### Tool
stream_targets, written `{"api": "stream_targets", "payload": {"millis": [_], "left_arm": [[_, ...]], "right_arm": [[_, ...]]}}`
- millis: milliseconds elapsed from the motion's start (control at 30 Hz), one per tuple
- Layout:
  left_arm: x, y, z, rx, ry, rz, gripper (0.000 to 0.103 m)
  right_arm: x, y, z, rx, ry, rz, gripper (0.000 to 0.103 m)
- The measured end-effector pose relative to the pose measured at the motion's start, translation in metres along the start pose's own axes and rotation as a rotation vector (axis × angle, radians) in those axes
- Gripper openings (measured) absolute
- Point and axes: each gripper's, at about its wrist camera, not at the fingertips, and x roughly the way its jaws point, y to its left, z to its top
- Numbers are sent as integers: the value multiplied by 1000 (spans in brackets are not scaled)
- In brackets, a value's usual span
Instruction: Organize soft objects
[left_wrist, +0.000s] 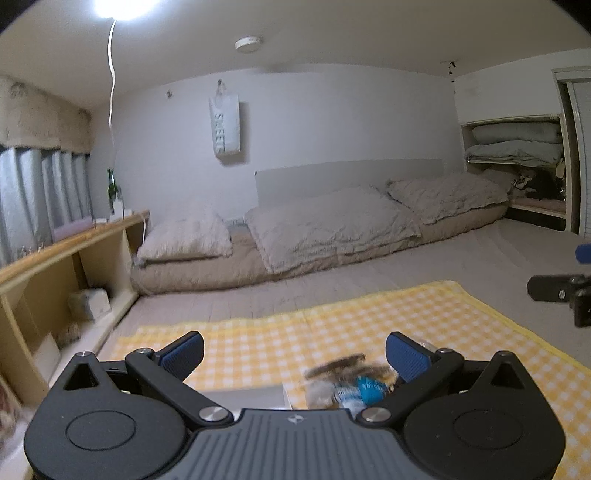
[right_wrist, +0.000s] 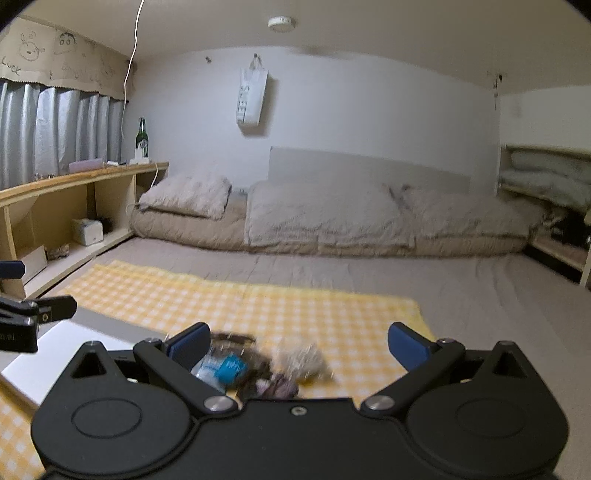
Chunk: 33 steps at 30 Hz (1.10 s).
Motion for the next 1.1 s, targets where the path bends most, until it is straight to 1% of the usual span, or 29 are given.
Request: {"api": "stream_targets", "payload": {"millis": [133, 233, 300, 400, 433, 500, 567, 633, 700, 800, 867, 1033, 1100], "left_arm": [[20, 1, 17, -21, -10, -26, 103], [42, -1, 29, -35, 11, -41, 103], [56, -5, 32, -30, 26, -38, 103], [80, -14, 28, -15, 57, -63, 103], [88, -16, 24, -16, 77, -75, 103], [104, -17, 15, -22, 127, -129, 103], [122, -21, 7, -36, 196, -185, 103], [138, -24, -1, -59, 259, -219, 103], [155, -27, -8, -84, 318, -256, 103], [179, -37, -19, -130, 389, -292, 101], [193, -43, -27, -151, 425, -325, 96], [219, -66, -41, -132, 477, -373, 84], [229, -73, -48, -129, 507, -395, 83]], "right_arm": [[10, -7, 22, -6, -17, 1, 103], [21, -13, 34, 3, -18, 20, 103], [32, -16, 38, 14, -20, 22, 103], [51, -19, 34, 26, -4, 14, 103], [58, -21, 30, 35, 15, 18, 103], [74, -25, 20, 61, 81, 36, 103], [89, -31, 8, 99, 161, 65, 103], [103, -38, -4, 134, 241, 105, 103], [113, -40, -16, 142, 299, 115, 103], [124, -37, -30, 99, 358, 130, 103], [129, -32, -36, 68, 392, 131, 103], [145, -21, -51, 16, 479, 178, 103], [150, -15, -56, 3, 508, 196, 103]]}}
